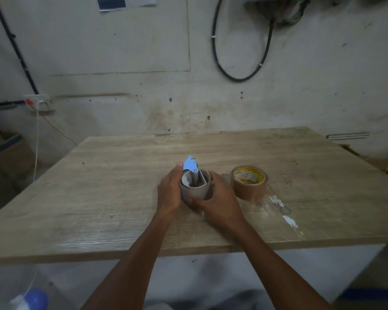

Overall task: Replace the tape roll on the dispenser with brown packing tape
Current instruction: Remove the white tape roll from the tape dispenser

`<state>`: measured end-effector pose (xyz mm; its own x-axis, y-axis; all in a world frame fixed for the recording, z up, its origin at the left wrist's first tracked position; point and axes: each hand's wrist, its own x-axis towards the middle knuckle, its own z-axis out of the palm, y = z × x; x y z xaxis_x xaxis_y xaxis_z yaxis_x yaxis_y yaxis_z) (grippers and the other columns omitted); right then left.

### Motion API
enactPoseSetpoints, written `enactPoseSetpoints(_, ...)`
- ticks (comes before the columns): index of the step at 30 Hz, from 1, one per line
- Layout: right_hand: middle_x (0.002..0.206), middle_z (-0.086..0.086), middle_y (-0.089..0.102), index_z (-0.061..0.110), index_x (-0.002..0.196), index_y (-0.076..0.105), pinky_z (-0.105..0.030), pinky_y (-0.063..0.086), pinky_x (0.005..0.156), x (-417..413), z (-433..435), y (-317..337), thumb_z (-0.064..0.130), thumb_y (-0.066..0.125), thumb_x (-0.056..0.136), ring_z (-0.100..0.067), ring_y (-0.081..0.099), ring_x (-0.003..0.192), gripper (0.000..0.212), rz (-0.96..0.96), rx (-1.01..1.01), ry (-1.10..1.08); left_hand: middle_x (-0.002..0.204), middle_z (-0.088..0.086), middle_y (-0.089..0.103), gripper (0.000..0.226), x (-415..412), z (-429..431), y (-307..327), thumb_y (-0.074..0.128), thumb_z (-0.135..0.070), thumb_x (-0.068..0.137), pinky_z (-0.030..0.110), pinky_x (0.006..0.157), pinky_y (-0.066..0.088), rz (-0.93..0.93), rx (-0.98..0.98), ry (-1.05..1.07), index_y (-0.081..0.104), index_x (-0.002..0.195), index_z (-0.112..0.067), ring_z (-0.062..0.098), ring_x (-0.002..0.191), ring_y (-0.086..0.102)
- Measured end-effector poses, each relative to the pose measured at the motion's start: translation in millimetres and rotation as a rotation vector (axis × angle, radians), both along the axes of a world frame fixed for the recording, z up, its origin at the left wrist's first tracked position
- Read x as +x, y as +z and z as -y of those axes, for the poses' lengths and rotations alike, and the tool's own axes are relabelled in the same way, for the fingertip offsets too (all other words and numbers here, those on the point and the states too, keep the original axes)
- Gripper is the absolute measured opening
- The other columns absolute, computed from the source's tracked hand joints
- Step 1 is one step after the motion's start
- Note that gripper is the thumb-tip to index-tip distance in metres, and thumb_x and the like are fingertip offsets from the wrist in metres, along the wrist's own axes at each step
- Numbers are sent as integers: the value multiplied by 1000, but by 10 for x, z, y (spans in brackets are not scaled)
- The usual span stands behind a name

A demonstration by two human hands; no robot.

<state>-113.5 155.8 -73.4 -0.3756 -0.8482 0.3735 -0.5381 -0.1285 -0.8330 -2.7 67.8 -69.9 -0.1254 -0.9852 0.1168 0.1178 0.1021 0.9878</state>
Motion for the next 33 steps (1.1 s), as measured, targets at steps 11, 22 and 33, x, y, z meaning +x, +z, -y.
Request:
enactPoseSetpoints(11,132,16,59,29,133,48,-31,54,98,-96,319,336,29,89,62,-4,58,122,82,191,-239,114,129,28,67,39,-82,77,167,55,-23,102,59,106,50,-396,326,-73,65,130,0,44,116,65)
enactPoseSetpoints(22,134,7,62,28,137,53,-17,56,78,-123,431,172,39,72,86,-1,66,109,55,313,-145,172,98,17,75,71,-175,239,140,51,-65,94,40,71,61,-349,397,-241,70,121,-2,29,80,73)
enactPoseSetpoints(33,122,6,68,37,134,55,-37,59,89,-112,400,123,48,67,84,-10,68,107,52,276,-104,251,83,12,78,62,-236,193,77,39,-60,101,33,58,61,-350,345,-257,78,92,-13,21,69,76)
